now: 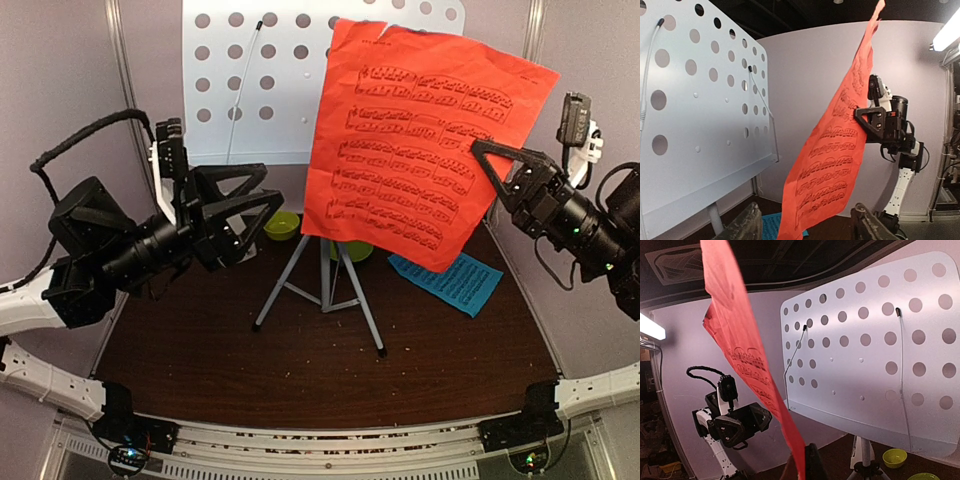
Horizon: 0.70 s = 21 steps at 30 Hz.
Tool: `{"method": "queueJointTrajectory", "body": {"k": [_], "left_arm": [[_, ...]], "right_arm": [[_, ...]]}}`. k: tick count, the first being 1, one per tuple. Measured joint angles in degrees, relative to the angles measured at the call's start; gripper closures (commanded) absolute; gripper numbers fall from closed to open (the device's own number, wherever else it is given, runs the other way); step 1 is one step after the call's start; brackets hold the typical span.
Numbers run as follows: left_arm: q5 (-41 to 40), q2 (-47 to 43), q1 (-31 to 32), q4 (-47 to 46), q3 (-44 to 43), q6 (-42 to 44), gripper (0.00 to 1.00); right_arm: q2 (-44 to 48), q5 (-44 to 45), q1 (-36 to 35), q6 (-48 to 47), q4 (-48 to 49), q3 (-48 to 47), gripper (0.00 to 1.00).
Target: Set up the instrument practice props
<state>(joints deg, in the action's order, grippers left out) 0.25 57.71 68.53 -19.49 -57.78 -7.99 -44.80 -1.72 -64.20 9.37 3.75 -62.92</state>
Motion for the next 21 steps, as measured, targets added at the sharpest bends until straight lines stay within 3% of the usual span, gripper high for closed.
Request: {"method": "queueJointTrajectory", "body": {"k": [13, 21], "left_arm": [[-30.29, 0.9, 1.7, 15.3, -17.62, 14.43, 0.34], [-40.17, 8.76, 1.7, 20.59, -28.7, 21.88, 0.33]], "right_arm": [[-6.93, 6.71, 0.0, -1.73, -1.62, -13.29, 1.0], [-12.57, 9.53, 0.0, -3.02, -1.33, -17.79, 1.0]]}}
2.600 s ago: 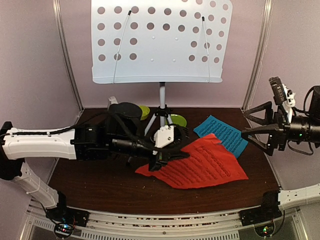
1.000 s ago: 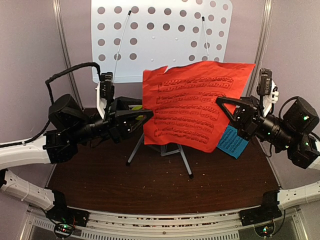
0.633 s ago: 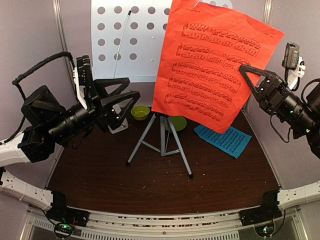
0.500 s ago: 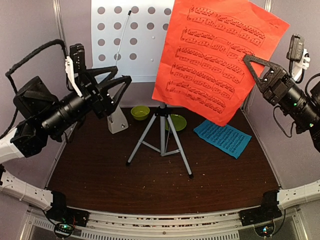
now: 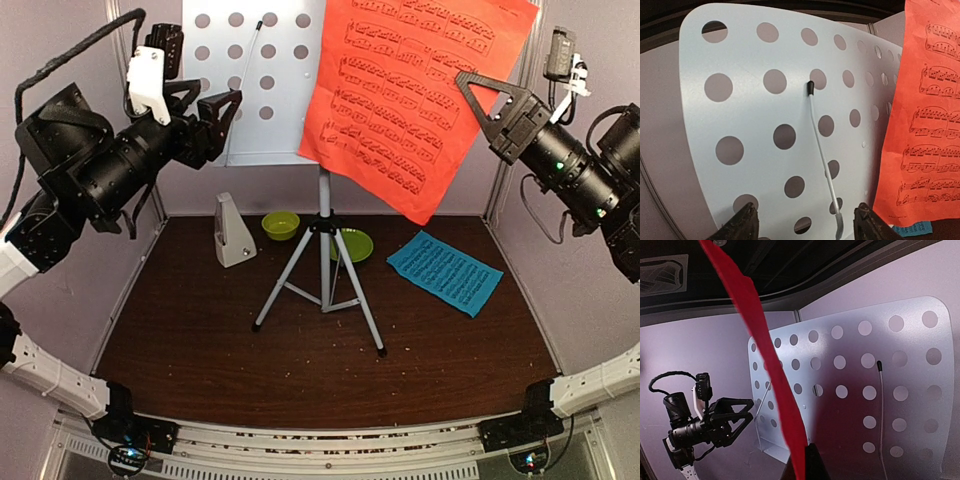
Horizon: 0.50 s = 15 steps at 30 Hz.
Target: Set up the instrument practice props
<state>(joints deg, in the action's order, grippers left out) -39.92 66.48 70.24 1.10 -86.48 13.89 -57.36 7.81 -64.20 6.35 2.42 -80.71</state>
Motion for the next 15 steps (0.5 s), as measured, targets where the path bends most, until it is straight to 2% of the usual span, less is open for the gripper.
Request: {"method": "queueJointTrajectory", "body": {"k": [5, 7, 15], "left_arm": [[-2.05, 5.57, 0.0, 2.75, -6.8, 3.13, 0.37], [-2.78, 7.04, 0.0, 3.5, -8.26, 4.02, 0.42], [-5.31, 9.57, -0.17, 3.15, -9.66, 7.74, 0.84]], "right_arm": [[-2.32, 0.22, 0.0, -0.24, 0.39, -1.46, 1.0], [-3.19, 0.22, 0.0, -0.42, 0.5, -2.45, 1.0], [-6.16, 0.24, 0.35, -2.14, 1.4, -7.15, 1.0]]}}
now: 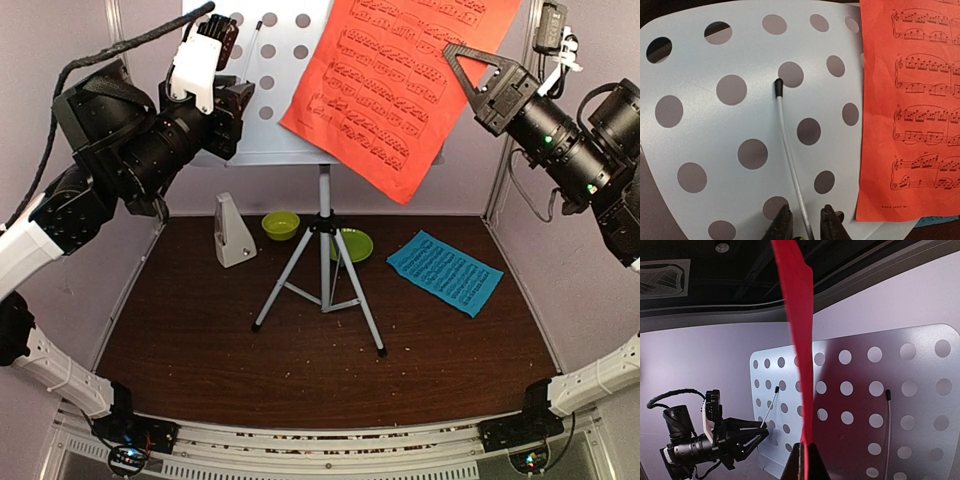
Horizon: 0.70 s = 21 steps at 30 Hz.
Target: Set up the instrument practice props
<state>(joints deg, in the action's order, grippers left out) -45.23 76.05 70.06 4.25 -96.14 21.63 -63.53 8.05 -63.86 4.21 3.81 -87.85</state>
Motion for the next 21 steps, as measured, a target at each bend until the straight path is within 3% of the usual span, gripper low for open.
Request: {"method": "queueJointTrajectory", "body": {"k": [3, 11, 21], "left_arm": [[-0.33, 0.11, 0.0, -0.46, 0.02, 0.83, 1.0], [0.55, -2.67, -0.52, -4.74, 5.22, 3.13, 1.0], [11.02, -12.39, -4.72, -8.94, 15.02, 3.15, 1.0]], "right_arm": [[-1.18, -0.04, 0.15, -0.92, 0.07, -1.27, 1.0], [-3.56, -1.79, 1.55, -2.86, -0.83, -2.99, 1.0], [-7.39, -5.57, 3.21, -7.56, -1.05, -8.04, 1.0]]}}
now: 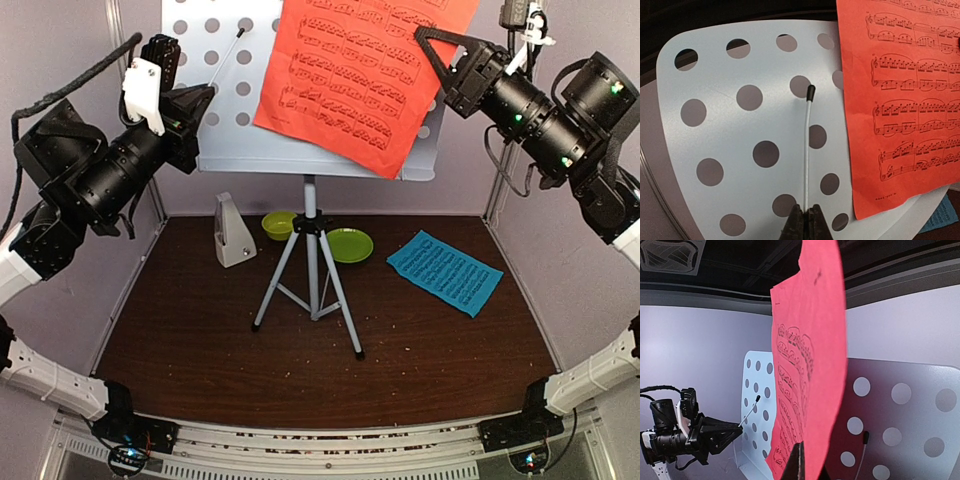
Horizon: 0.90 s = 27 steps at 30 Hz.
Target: Set up the instrument practice props
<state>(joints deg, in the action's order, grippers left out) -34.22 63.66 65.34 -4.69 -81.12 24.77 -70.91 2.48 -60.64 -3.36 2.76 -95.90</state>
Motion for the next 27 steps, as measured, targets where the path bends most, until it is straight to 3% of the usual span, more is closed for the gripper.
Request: {"method": "queueJointTrajectory", "body": {"k": [12, 27], "left_arm": [[10.95, -2.56, -4.13, -2.97, 4.26, -0.96, 1.0], [15.61, -3.3, -5.03, -6.47, 6.69, -1.07, 1.0]], "right_arm": [[-7.72, -8.11, 2.27, -3.76, -1.31, -7.06, 1.0], [-19.45, -16.74, 4.22, -4.0, -1.9, -18.93, 1.0]]}}
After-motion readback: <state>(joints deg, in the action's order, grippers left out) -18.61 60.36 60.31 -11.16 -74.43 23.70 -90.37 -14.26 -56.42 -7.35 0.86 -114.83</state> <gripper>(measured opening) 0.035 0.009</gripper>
